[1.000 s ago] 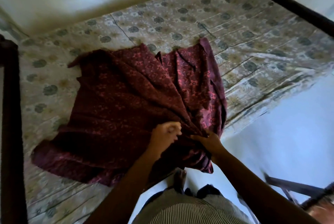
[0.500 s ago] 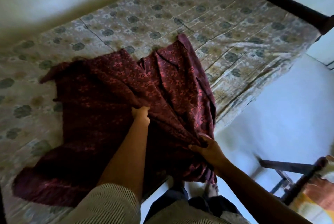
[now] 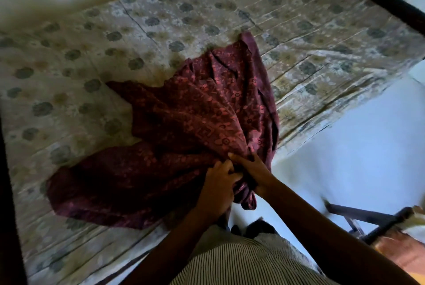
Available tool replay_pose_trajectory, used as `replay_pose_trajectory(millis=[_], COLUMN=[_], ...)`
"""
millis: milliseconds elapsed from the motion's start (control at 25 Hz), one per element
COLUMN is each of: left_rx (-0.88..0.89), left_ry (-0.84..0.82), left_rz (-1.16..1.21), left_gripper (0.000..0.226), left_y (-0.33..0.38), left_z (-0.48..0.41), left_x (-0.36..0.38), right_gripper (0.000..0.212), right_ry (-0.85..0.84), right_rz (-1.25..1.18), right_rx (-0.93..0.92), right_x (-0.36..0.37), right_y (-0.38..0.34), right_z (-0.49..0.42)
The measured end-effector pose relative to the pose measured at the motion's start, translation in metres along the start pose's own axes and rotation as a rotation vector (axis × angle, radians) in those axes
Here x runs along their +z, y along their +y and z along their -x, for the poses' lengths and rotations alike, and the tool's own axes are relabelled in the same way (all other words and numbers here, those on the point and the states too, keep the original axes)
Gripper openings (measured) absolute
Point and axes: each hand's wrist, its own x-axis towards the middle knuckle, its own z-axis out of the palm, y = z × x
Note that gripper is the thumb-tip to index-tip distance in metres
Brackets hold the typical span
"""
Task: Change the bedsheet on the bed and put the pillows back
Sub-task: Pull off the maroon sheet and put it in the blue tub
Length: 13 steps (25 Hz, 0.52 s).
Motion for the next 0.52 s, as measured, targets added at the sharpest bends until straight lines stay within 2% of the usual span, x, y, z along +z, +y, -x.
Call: replay_pose_trajectory(millis=[40,80,120,200,240,280,320,360,400,480,520], left_rx=[-0.038,-0.159,-0.388,-1.083,-1.431,-1.623,-1.662,-1.625,-1.639,-1.671,-1.607], left_ry=[-0.027,0.006,0.127,0.415,0.453,0.407,0.361,0.43,0.504,0.597,0.658], left_rz=[0.105,0.261,0.372,0.614,0.868,1.208,1.457,1.58,1.55,1.313,1.287], left_gripper=[0.028,0.03,0.036,0.063,0.082,0.093,0.088,0.077,0.072,0.078,0.069], left_y=[-0.005,-0.007,-0.026,-0.071,-0.079,-0.104,-0.11,-0.119,-0.118,-0.112,-0.115], left_z=[0.006,0.014,0.026,0.047,0.049,0.057,0.058,0.052,0.041,0.019,0.01], left_x=[-0.003,-0.01,-0.008,-0.012,-0.02,-0.011,-0.01,-0.007,-0.009,-0.019,-0.02], right_gripper=[0.047,0.043,0.043,0.047,0.049,0.051,0.052,0.054,0.056,0.06,0.061], right_ry=[0.057,0.107,0.128,0.122,0.12,0.115,0.116,0.118,0.125,0.132,0.139], right_rz=[0.082,0.128,0.139,0.14,0.146,0.152,0.167,0.182,0.204,0.225,0.22], right_rx=[-0.032,-0.048,-0.052,-0.06,-0.064,-0.062,-0.06,-0.059,-0.056,-0.042,-0.034], right_x=[0.0,-0.001,0.0,-0.001,-0.002,-0.002,-0.003,-0.005,-0.008,-0.014,-0.018], right_y=[0.004,0.007,0.008,0.008,0.008,0.007,0.008,0.01,0.012,0.017,0.019], right_z=[-0.002,-0.005,-0.007,-0.008,-0.008,-0.007,-0.006,-0.005,-0.004,-0.003,-0.002])
